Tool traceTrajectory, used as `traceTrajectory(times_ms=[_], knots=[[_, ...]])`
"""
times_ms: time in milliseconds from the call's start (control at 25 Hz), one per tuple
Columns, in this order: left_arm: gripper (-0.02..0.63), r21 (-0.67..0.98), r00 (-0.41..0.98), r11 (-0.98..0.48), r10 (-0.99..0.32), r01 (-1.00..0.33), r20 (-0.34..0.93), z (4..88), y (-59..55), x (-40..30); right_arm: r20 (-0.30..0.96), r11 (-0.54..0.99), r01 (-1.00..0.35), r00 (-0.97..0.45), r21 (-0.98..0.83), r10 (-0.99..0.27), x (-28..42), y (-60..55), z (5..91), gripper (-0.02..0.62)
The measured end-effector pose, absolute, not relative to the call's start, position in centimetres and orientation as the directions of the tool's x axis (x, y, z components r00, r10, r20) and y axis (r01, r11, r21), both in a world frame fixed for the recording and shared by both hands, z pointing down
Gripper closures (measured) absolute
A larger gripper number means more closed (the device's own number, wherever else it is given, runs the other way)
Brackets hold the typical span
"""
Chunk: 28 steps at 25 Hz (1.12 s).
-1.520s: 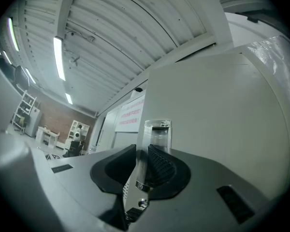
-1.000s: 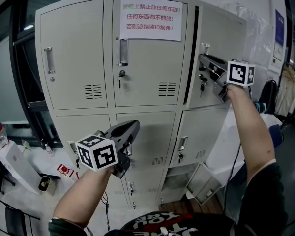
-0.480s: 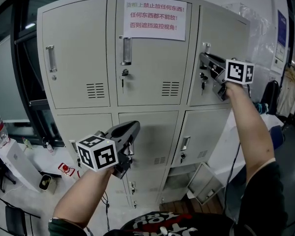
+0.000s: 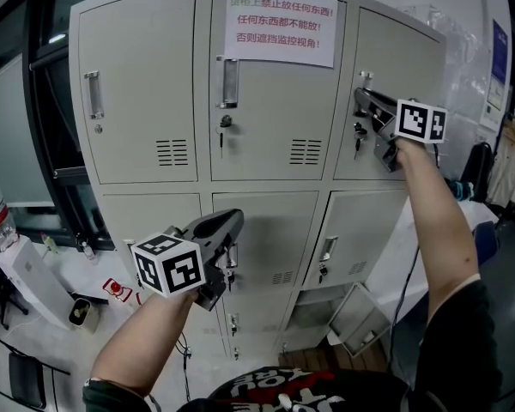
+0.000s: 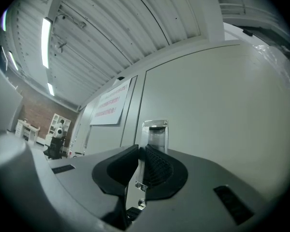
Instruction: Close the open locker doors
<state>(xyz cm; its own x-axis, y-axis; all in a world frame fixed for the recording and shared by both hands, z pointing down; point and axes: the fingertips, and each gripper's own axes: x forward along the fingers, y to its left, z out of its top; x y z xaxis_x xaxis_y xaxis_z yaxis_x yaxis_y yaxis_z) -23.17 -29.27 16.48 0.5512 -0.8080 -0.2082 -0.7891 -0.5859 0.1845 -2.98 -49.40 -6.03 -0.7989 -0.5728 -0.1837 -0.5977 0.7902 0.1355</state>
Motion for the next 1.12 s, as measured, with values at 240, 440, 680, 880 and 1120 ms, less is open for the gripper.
traceTrajectory(times_ms=[240, 440, 680, 880, 1120], knots=[[0.603, 0.185, 0.557, -0.589, -0.807, -0.787, -0.198, 16.9, -29.5, -22.7, -0.213, 0.777, -0.615, -0.784, 0.134, -0.583, -3.1, -49.3, -6.1, 0.528], [0.603, 0.184, 0.557, -0.588, -0.807, -0.787, -0.194, 16.8, -29.2, -22.5, -0.257, 0.766, -0.634, -0.762, 0.105, -0.595, -2.4, -49.3, -5.6, 0.529], [0.603, 0.185, 0.557, -0.589, -0.807, -0.787, -0.197, 16.8, -29.0, -22.3, -0.288, 0.746, -0.661, -0.732, 0.081, -0.618, -0.4, -49.1, -4.6, 0.528], [0.603, 0.190, 0.562, -0.595, -0.802, -0.781, -0.200, 16.9, -29.0, -21.6, -0.295, 0.761, -0.644, -0.744, 0.078, -0.599, 1.0, -47.0, -3.4, 0.528], [0.603, 0.188, 0.561, -0.595, -0.802, -0.782, -0.205, 17.2, -29.0, -21.2, -0.224, 0.785, -0.598, -0.797, 0.161, -0.561, 0.5, -41.8, 2.3, 0.529]])
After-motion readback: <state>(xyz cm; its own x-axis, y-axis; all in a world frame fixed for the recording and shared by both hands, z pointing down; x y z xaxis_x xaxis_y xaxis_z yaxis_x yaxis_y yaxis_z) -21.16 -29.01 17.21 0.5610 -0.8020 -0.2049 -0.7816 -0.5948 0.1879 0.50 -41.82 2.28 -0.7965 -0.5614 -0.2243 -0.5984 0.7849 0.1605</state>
